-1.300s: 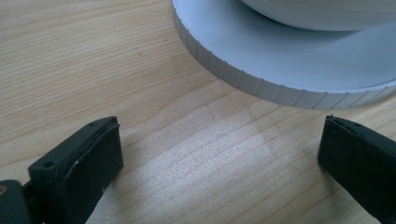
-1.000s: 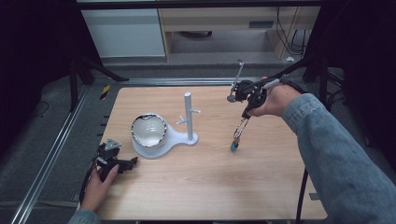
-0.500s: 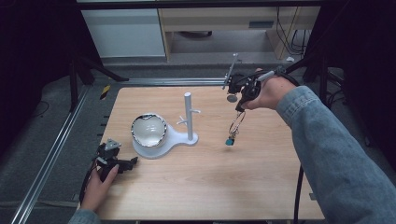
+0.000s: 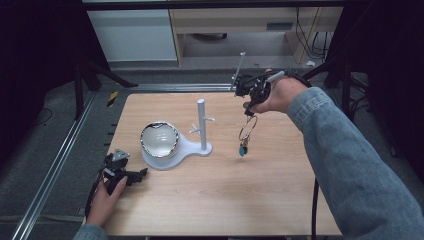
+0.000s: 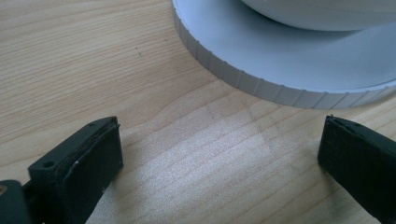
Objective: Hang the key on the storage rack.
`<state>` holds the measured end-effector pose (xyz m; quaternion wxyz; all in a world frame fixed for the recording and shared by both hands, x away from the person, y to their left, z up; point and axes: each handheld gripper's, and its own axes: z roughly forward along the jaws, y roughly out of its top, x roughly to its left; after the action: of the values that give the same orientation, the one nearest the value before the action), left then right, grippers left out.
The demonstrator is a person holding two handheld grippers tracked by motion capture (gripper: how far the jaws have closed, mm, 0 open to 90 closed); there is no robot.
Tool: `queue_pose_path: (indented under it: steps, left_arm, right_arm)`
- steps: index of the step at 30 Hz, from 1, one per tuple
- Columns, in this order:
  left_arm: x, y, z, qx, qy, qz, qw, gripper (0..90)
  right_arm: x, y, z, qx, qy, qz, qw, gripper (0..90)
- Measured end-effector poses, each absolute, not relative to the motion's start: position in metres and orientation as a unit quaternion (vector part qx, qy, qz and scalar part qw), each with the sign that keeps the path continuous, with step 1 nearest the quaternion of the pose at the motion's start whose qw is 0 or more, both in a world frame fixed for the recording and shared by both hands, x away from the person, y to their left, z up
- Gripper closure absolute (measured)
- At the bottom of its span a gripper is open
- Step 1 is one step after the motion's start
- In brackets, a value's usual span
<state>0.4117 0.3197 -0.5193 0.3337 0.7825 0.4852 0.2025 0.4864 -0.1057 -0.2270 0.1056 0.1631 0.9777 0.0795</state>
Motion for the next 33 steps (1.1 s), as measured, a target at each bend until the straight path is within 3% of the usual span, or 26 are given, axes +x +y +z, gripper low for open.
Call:
queue_pose_path:
  steps: [33]
  left_arm:
    - [0.412,0.32,-0.519,0.783,0.485,0.202,0.334,0.0]
  right_arm:
    - [0.489,-0.048,-0.222,0.128,0.982,0.092,0.1,88.8]
